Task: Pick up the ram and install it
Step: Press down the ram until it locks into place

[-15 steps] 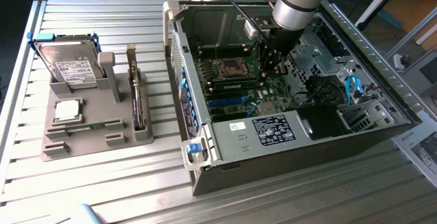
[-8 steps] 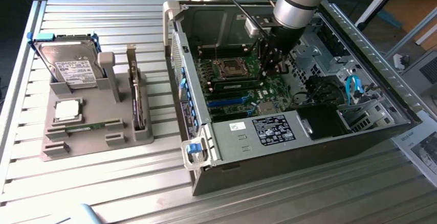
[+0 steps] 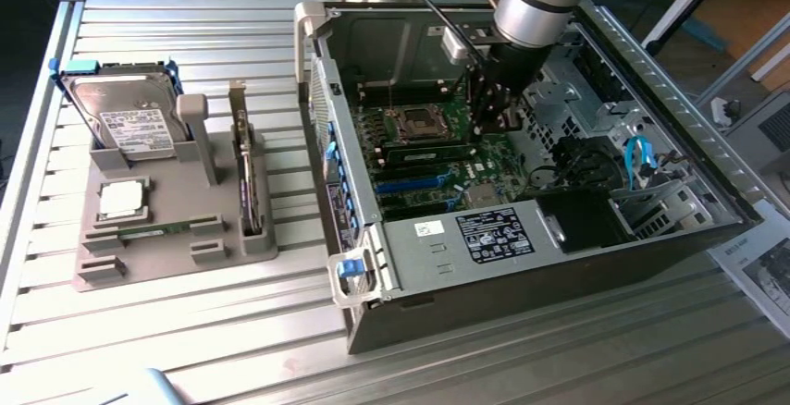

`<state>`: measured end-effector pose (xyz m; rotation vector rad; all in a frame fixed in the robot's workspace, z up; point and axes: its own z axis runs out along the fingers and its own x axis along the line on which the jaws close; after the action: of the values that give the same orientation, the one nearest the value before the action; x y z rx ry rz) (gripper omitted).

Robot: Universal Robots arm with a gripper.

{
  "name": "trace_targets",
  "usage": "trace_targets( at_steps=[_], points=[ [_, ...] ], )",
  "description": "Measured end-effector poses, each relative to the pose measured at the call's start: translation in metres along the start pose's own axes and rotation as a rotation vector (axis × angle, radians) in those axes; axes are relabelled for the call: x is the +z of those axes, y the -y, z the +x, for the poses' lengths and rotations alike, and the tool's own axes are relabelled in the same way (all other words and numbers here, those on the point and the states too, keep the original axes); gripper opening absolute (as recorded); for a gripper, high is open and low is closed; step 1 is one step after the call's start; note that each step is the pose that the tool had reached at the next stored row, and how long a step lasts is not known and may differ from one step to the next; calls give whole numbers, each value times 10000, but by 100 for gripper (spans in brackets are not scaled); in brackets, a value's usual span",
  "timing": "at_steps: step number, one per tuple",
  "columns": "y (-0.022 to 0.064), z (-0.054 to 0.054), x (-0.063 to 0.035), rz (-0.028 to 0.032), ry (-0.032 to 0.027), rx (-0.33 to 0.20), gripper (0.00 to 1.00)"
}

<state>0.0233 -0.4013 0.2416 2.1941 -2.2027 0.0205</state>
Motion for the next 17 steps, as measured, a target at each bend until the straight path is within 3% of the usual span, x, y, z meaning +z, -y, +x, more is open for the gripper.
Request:
trace_targets(
  at_steps=[9,12,17],
  points=[
    [-202,0,4,45,2,2,10],
    [-348,0,5,94,2,4,10],
    [-513,1,8,163,3,5,10]
  ],
)
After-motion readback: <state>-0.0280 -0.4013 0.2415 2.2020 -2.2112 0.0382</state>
